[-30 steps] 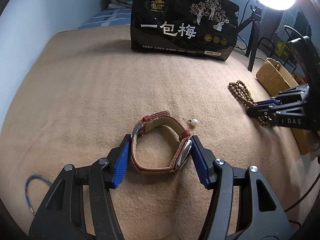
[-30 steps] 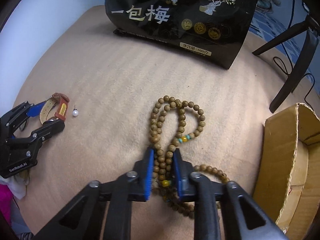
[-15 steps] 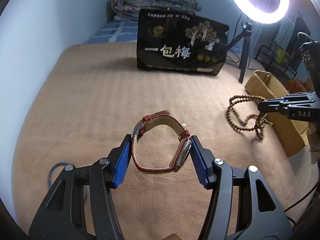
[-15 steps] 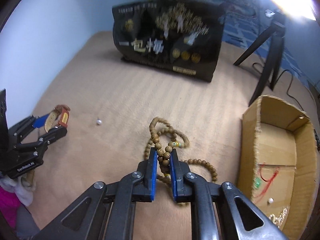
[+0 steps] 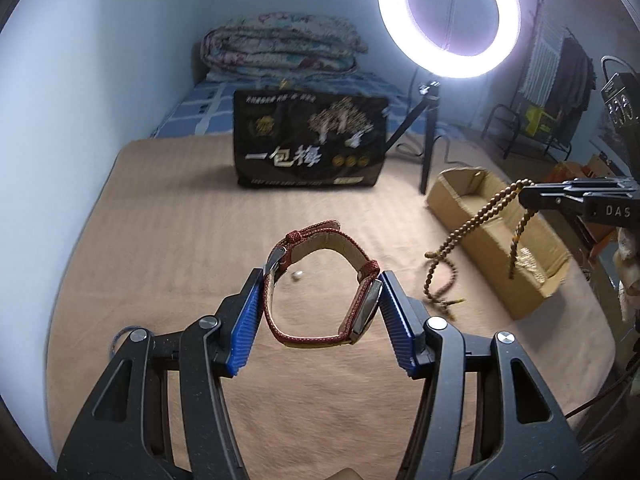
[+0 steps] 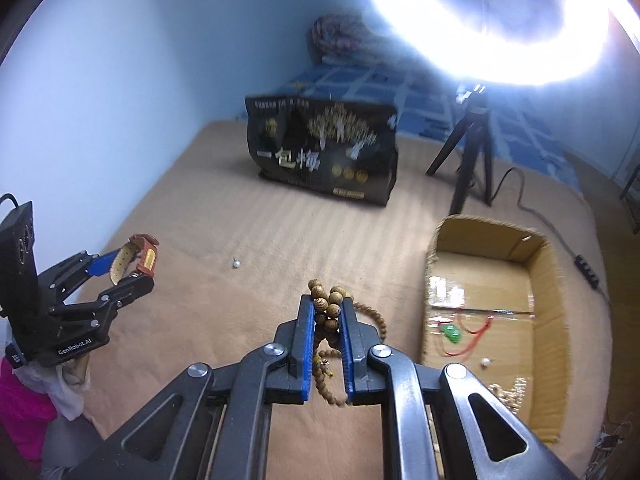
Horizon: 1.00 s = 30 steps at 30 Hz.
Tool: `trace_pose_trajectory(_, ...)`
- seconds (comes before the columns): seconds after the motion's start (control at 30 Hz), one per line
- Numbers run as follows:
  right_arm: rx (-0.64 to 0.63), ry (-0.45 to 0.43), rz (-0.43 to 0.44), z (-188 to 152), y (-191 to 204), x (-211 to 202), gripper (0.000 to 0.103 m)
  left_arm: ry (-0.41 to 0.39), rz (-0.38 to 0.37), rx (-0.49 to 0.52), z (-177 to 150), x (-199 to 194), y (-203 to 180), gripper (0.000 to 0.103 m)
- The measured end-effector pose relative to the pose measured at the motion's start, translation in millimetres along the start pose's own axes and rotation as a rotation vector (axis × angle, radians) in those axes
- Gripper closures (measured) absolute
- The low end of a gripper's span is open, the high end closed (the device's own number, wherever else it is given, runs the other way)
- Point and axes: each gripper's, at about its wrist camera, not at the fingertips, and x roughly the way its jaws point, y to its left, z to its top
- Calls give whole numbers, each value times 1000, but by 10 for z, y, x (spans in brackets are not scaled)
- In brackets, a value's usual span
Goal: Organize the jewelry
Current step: 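Carry the bead necklace over the box while the left tool carries the watch there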
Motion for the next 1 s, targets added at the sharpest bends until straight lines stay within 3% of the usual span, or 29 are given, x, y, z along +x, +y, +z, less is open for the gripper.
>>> trace_pose_trajectory(0.33, 4, -123, -35, -32, -114, -960, 93, -55, -58, 32, 172, -355, -453, 45)
trace_pose_trajectory(0.63, 33, -214, -75, -26, -346, -1561, 93, -71, -112, 76, 273, -427, -867, 45)
trace_pose_trajectory(1.0, 56, -241, -161, 35, -746, -1703, 93, -48, -196, 120, 323, -190, -1472, 45)
